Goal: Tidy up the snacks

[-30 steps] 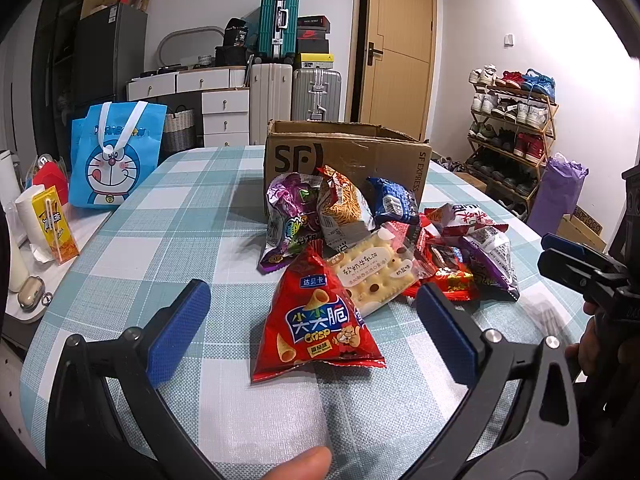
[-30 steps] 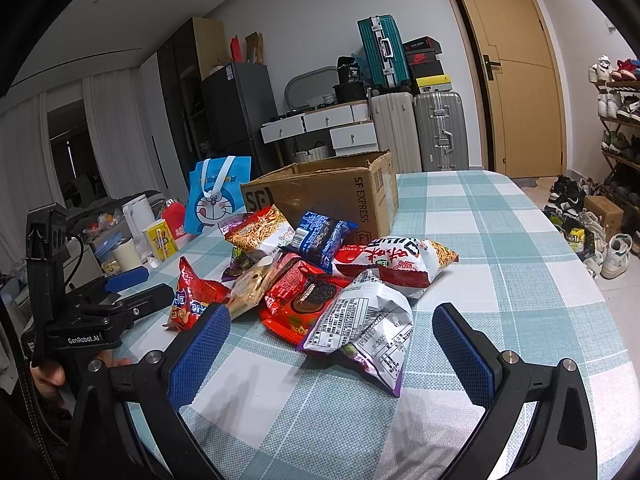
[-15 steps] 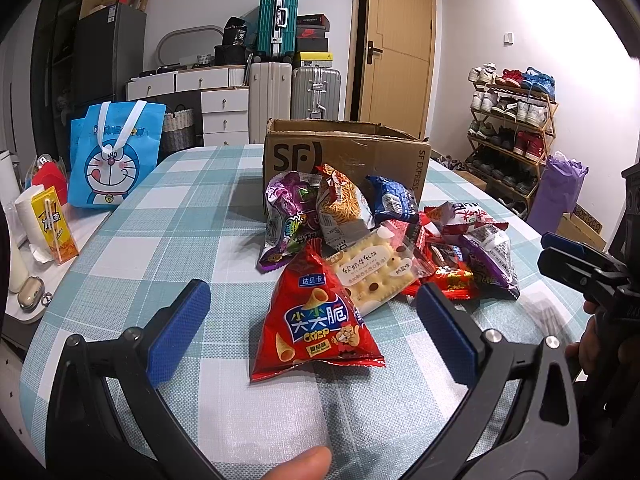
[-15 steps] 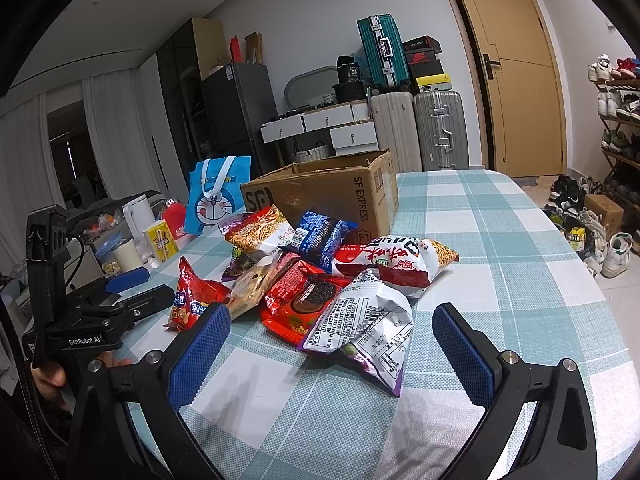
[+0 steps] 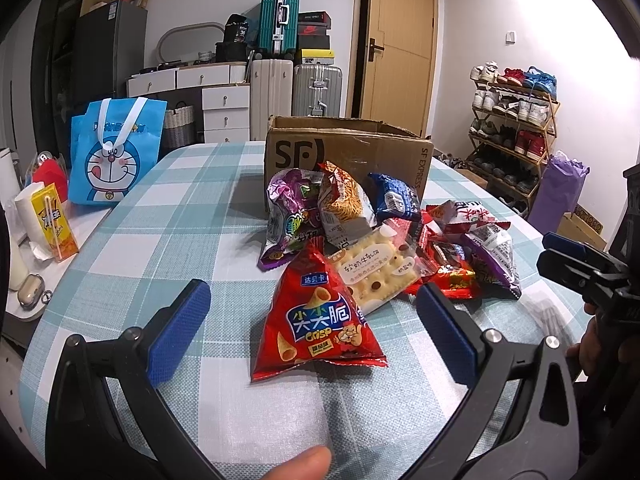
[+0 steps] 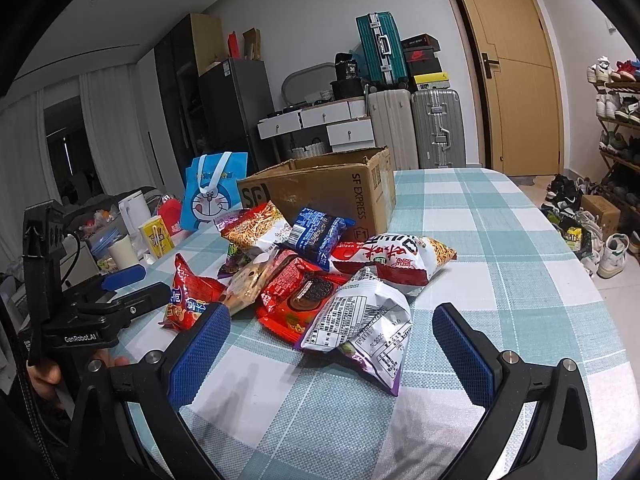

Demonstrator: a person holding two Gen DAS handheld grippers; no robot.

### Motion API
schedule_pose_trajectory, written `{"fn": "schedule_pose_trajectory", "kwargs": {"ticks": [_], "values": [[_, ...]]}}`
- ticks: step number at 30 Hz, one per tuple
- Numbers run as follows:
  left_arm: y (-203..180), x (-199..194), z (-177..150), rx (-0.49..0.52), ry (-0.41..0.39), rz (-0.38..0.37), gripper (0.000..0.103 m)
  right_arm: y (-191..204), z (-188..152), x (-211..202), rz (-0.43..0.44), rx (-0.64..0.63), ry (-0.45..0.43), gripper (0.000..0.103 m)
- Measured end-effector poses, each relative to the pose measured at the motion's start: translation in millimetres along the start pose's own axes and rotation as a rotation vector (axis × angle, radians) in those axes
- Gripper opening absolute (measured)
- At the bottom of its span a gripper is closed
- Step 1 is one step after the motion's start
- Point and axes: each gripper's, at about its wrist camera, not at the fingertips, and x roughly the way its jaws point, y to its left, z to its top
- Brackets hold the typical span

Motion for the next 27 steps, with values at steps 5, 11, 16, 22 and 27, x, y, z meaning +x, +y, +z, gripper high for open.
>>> {"fn": "schedule_pose_trajectory", "kwargs": {"ticks": [5,11,16,22,27], "values": [[-1,2,-1,0.004,0.019,0.005,0.103,-1,1,1,-0.008,0.002,0.013,0.103],[0,4,3,0.015,0.05,0.022,0.103,-5,7,10,-0.041,0.012,0.071,0.103],[3,11,5,0.001,0.096,0.023,0.103,-13,12,26,-0.063,0.047,0.157,0.103],[11,23,13,-0.037,0.151,-0.009,0.102,-26,14,45,-0.097,0.095,0.246,0.103],[13,34,15,-0.039,0.193,-0.027,0.095,-35,16,52,-0.068,0.142,0.27,0.103]]}}
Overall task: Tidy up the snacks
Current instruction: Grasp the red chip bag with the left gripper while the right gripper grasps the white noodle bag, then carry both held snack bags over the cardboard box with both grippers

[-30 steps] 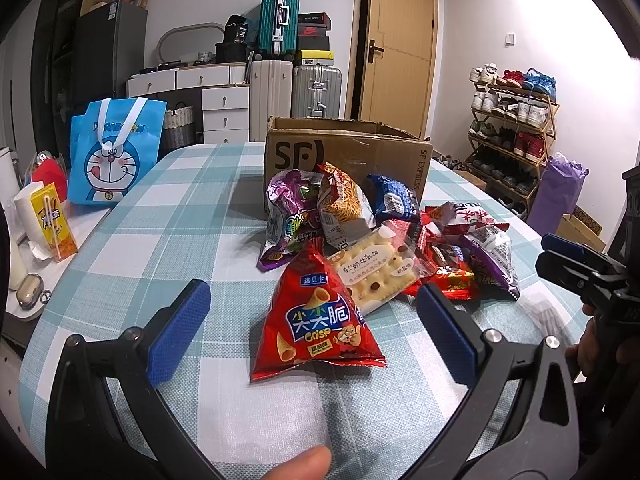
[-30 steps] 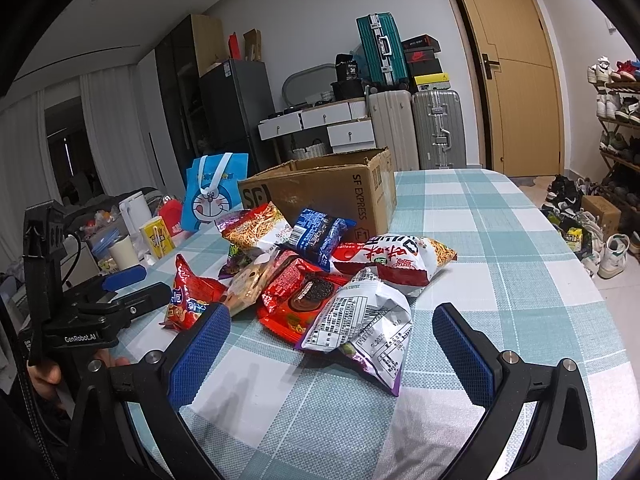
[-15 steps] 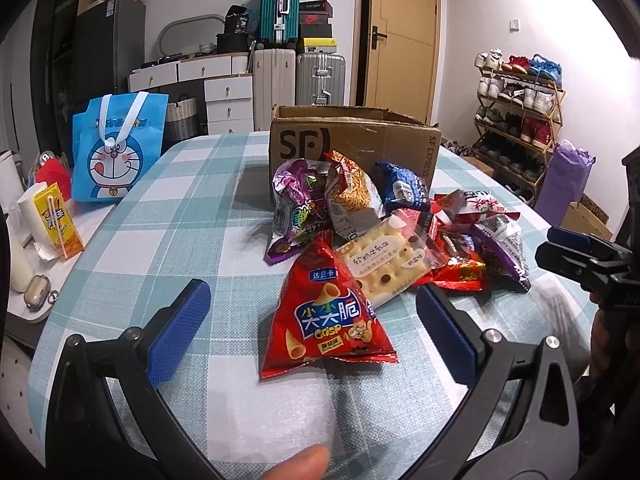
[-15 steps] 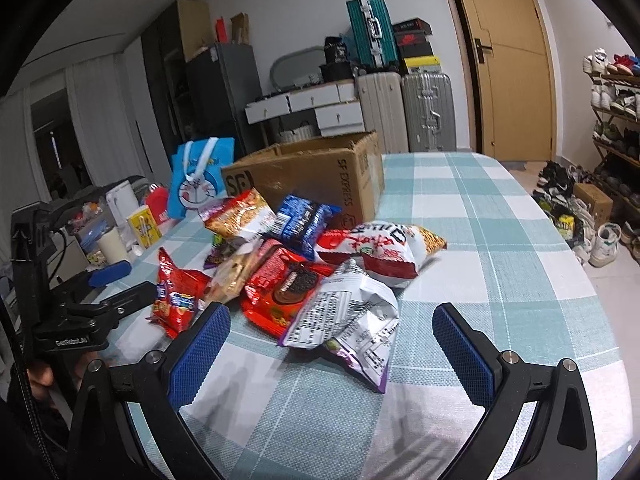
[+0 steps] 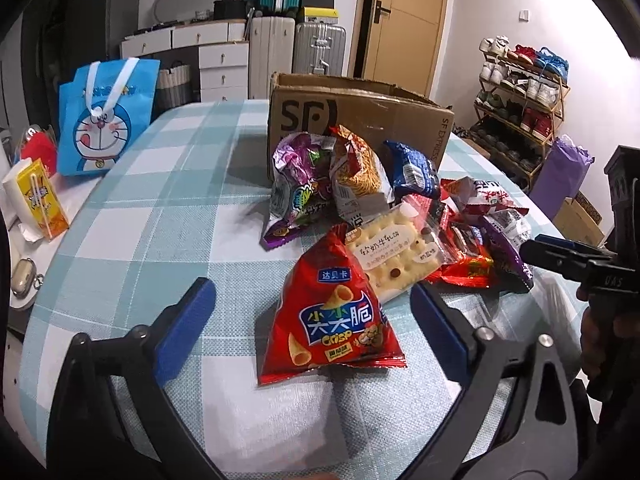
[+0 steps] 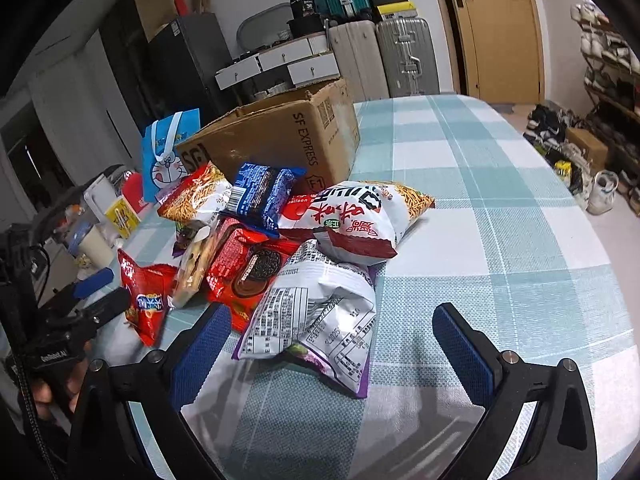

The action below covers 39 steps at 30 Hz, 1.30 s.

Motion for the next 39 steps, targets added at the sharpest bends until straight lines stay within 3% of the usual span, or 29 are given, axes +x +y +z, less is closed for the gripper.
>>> {"fn": "schedule_pose_trajectory", "kwargs": {"ticks": [2,4,11,15,22,31,39], "values": [[2,5,1,-0.013,0.022,-0.013,0.086,0,2,2,-0.001,0.007,0.014,0.101],[2,11,1,-0.018,0.047,-0.026,0.082,-1,4,4,-0.007,0.002,0.003,0.09],[-2,25,0,-0.012,0.107,-0.02,0.076,-3,8,15,0.027,0.027,0.04,0.09],[0,29,-2,-0.032,0.133,-0.06,0.06,-3,7,21,0.059,0.038,0.055,0.087],[-4,28,-4,-0.013,0.128,-0.067,0.046,-5,4,20,0.112,0.049,0.051,0.068],[3,11,-3,-0.038,0.071,-0.084,0.042,-1,-5,9,0.131,0.025,0.023,0.055],[1,-12,4,-0.037,0.01,-0.1,0.042,5,-8,-15,0.171,0.004,-0.042,0.052]]}}
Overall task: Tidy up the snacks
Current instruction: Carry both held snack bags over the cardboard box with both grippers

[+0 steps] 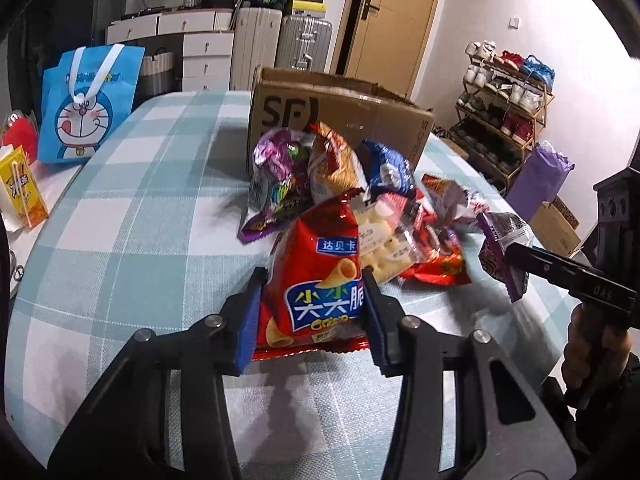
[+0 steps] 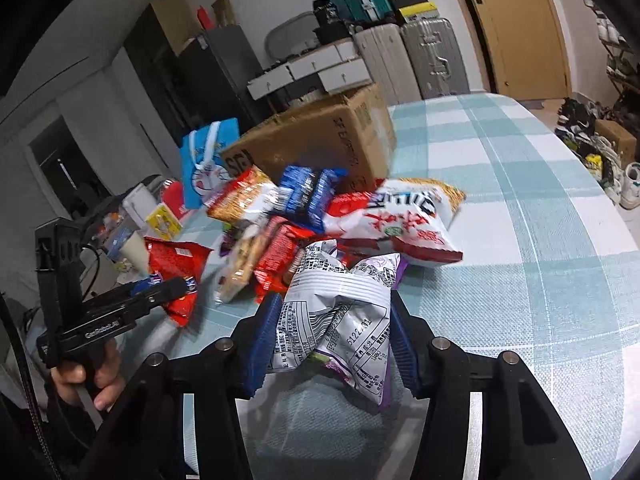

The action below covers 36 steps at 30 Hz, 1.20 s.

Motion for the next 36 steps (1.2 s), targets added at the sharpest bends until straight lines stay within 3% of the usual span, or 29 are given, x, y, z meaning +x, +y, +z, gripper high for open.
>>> {"fn": "schedule_pose_trajectory", "kwargs": {"ticks": [7,17,36], "values": [[-7,-20,16,0.013,-0.062,-0.001,0.042,18,7,-20,0.037,-0.049,-0.064,0.052],[-21,-37,56,0.049,-0.15,0.018,0.042,36,45,-37,0.025,-0.138,-0.144,0.052],[-28,-15,152,0.083,-0.226,0.052,0.042,53,126,-40,0.033,-0.19,-0.246,0.052]]}}
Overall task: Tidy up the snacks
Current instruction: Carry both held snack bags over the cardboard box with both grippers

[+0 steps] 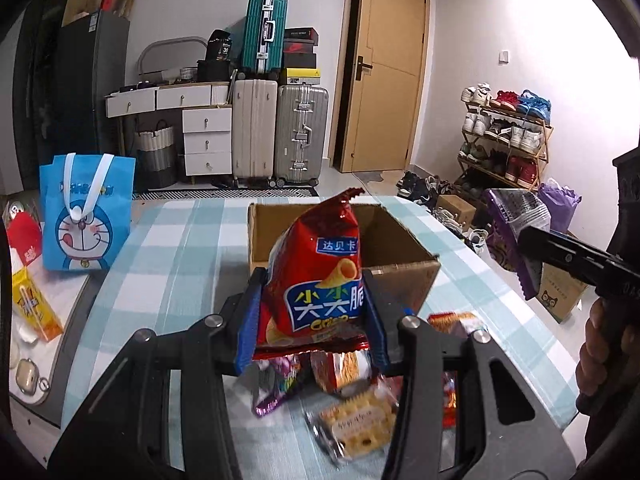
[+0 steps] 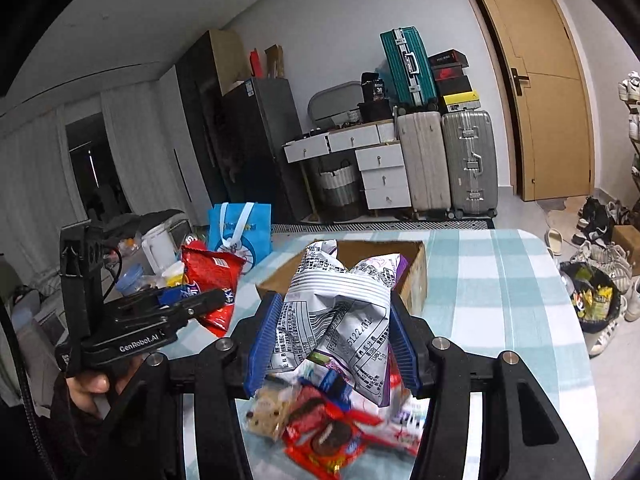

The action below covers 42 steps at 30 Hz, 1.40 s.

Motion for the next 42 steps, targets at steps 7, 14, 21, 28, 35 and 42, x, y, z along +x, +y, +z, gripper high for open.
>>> {"fn": "schedule_pose_trajectory", "kwargs": {"ticks": [7,14,21,28,35,42], "values": [[4,28,23,-0.002,-0.008,0.011,0.042,-3,17,25,0.012,0.007,0.011,0.052],[13,61,36,-0.006,0.0,0.018,0.042,-9,24,55,0.015,0.019,0.036,0.052],[16,99,42,0.009,0.018,0.024,0.042,-17,29,88,0.012,0.034,0.059,0.053],[17,135,45,0.024,0.03,0.036,0.042,-26,31,119,0.014,0.058,0.092,0.053],[22,170,41,0.034,0.059,0.036,0.042,-39,30,143,0.006,0.066,0.12,0.053],[19,198,30,0.055,0.127,0.027,0.042,-46,26,158,0.024,0.067,0.145,0.053]]}}
